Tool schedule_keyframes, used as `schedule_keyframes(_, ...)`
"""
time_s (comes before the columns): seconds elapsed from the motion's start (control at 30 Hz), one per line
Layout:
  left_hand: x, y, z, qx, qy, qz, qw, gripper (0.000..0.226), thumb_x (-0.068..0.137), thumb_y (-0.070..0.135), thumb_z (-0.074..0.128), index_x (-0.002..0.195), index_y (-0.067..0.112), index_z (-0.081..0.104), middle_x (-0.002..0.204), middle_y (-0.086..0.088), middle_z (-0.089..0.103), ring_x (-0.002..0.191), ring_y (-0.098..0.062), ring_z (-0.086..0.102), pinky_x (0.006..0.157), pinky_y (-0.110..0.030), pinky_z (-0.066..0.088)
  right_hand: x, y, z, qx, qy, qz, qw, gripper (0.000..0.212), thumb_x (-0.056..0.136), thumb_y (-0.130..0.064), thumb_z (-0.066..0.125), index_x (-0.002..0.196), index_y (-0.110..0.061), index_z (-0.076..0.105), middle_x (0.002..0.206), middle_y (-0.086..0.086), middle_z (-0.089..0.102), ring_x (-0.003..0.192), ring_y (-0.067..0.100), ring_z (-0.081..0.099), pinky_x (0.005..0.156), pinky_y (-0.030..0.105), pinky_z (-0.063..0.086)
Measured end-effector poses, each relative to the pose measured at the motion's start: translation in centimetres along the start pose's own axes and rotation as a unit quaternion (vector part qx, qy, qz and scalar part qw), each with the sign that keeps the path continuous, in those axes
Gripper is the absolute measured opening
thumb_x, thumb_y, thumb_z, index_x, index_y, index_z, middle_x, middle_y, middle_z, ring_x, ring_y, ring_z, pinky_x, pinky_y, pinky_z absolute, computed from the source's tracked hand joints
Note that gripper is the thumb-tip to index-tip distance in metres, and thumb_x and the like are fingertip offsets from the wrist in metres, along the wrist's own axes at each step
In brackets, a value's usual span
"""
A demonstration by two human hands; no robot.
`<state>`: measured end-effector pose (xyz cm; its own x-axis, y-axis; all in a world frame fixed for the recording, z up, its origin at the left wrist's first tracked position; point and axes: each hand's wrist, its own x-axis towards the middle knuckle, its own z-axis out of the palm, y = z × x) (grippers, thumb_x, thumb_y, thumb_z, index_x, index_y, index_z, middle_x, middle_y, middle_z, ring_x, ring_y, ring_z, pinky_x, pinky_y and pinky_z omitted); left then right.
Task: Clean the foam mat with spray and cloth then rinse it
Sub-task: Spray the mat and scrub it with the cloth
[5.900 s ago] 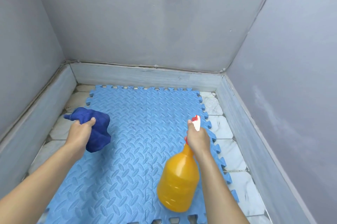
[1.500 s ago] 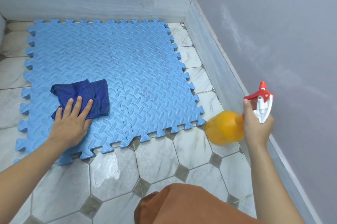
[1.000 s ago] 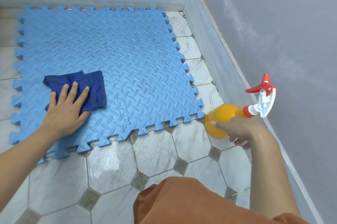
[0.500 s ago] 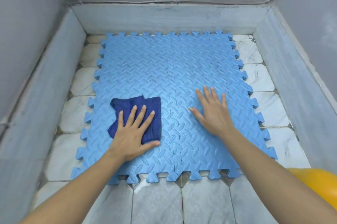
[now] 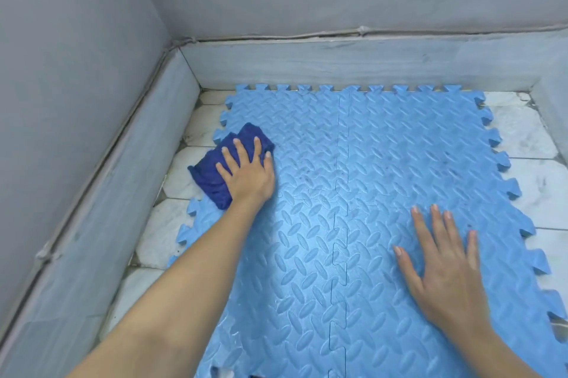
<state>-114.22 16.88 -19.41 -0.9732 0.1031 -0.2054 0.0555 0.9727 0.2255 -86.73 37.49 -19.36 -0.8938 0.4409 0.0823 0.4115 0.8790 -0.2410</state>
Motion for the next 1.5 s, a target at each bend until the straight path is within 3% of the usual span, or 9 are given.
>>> schedule_keyframes(0.23, -6.0, 6.3, 2.0, 0.085, -0.056, 0.317, 0.943, 0.055, 0.1, 0.05, 0.018, 0.151, 0.04, 0.0, 0.161, 0.007, -0.008, 0.147, -0.023, -0.013, 0.117, -0.051, -0.008, 0.1, 0.4, 0.2, -0.007, -0.025, 0.021, 0.999, 0.069, 0.094, -0.058, 0.02, 0.15, -0.02, 0.034, 0.157, 0.01, 0.03, 0.147, 0.025, 0.023, 0.12, 0.051, 0.011)
schedule_keyframes(0.3, -5.0, 2.5, 1.1, 0.099, -0.041, 0.297, 0.949, 0.055, 0.098, 0.05, 0.016, 0.151, 0.041, 0.001, 0.161, 0.01, -0.006, 0.148, -0.018, -0.008, 0.118, -0.045, -0.005, 0.2, 0.4, 0.1, -0.006, -0.032, 0.023, 0.999, 0.067, 0.093, -0.055, 0.023, 0.15, -0.021, 0.035, 0.158, 0.009, 0.03, 0.148, 0.023, 0.022, 0.121, 0.049, 0.01)
schedule_keyframes(0.5, -5.8, -10.7, -1.9, 0.051, -0.019, 0.048, 0.997, 0.057, 0.096, 0.053, 0.01, 0.151, 0.04, 0.0, 0.16, 0.005, -0.009, 0.148, -0.021, -0.009, 0.119, -0.049, -0.001, 0.3, 0.6, 0.3, -0.005, -0.035, 0.027, 0.999, 0.064, 0.094, -0.052, 0.028, 0.151, -0.023, 0.032, 0.159, 0.006, 0.027, 0.149, 0.021, 0.019, 0.122, 0.045, 0.005)
schedule_keyframes(0.67, -15.2, -6.3, 0.7, 0.085, -0.056, 0.216, 0.971, 0.059, 0.095, 0.058, 0.0, 0.151, 0.04, -0.002, 0.16, 0.007, -0.011, 0.146, -0.023, -0.017, 0.118, -0.049, -0.002, 0.0, 0.7, 0.2, 0.001, -0.035, 0.03, 0.999, 0.064, 0.093, -0.052, 0.029, 0.15, -0.022, 0.034, 0.159, 0.007, 0.028, 0.148, 0.022, 0.02, 0.122, 0.045, 0.006)
schedule_keyframes(0.83, -23.5, -6.7, 2.3, 0.136, -0.073, 0.387, 0.909, 0.058, 0.1, 0.047, 0.026, 0.153, 0.033, 0.008, 0.162, 0.002, 0.006, 0.148, -0.026, 0.005, 0.115, -0.046, 0.005, 0.3, 0.5, -0.1, 0.013, -0.033, 0.035, 0.999, 0.064, 0.092, -0.051, 0.031, 0.148, -0.022, 0.036, 0.158, 0.008, 0.03, 0.148, 0.023, 0.022, 0.121, 0.047, 0.008)
schedule_keyframes(1.13, -22.9, -18.7, -0.8, 0.077, -0.062, 0.102, 0.99, 0.059, 0.093, 0.056, 0.003, 0.15, 0.041, -0.003, 0.158, 0.012, -0.016, 0.145, -0.013, -0.02, 0.119, -0.043, -0.003, 0.1, 0.1, 0.0, -0.007, -0.027, 0.026, 0.999, 0.066, 0.093, -0.051, 0.027, 0.149, -0.018, 0.034, 0.158, 0.012, 0.029, 0.148, 0.026, 0.02, 0.12, 0.05, 0.007)
schedule_keyframes(1.27, -23.9, -13.4, 0.9, 0.108, -0.058, 0.218, 0.968, 0.058, 0.096, 0.055, 0.0, 0.152, 0.038, 0.001, 0.161, 0.004, -0.005, 0.147, -0.029, -0.008, 0.116, -0.051, -0.002, 0.3, -0.4, 0.2, -0.033, -0.027, 0.024, 0.999, 0.067, 0.092, -0.048, 0.023, 0.148, -0.012, 0.035, 0.155, 0.018, 0.03, 0.146, 0.034, 0.022, 0.117, 0.056, 0.01)
schedule_keyframes(1.4, -26.8, -8.3, 3.5, 0.136, -0.064, 0.432, 0.889, 0.059, 0.099, 0.052, 0.025, 0.152, 0.034, 0.012, 0.161, -0.001, 0.012, 0.147, -0.035, 0.011, 0.114, -0.055, 0.008, 0.3, -2.0, 0.4, -0.043, -0.032, 0.049, 0.997, 0.068, 0.088, -0.036, 0.023, 0.147, -0.004, 0.034, 0.155, 0.025, 0.027, 0.144, 0.042, 0.022, 0.115, 0.06, 0.014)
schedule_keyframes(1.5, -27.3, -7.8, 4.1, 0.115, -0.062, 0.441, 0.888, 0.059, 0.097, 0.051, 0.032, 0.152, 0.035, 0.017, 0.16, 0.002, 0.015, 0.147, -0.027, 0.014, 0.115, -0.05, 0.009, 0.5, -3.7, 0.5, -0.012, -0.043, 0.105, 0.994, 0.064, 0.089, -0.027, 0.028, 0.15, -0.005, 0.029, 0.158, 0.023, 0.02, 0.146, 0.041, 0.015, 0.117, 0.058, 0.01)
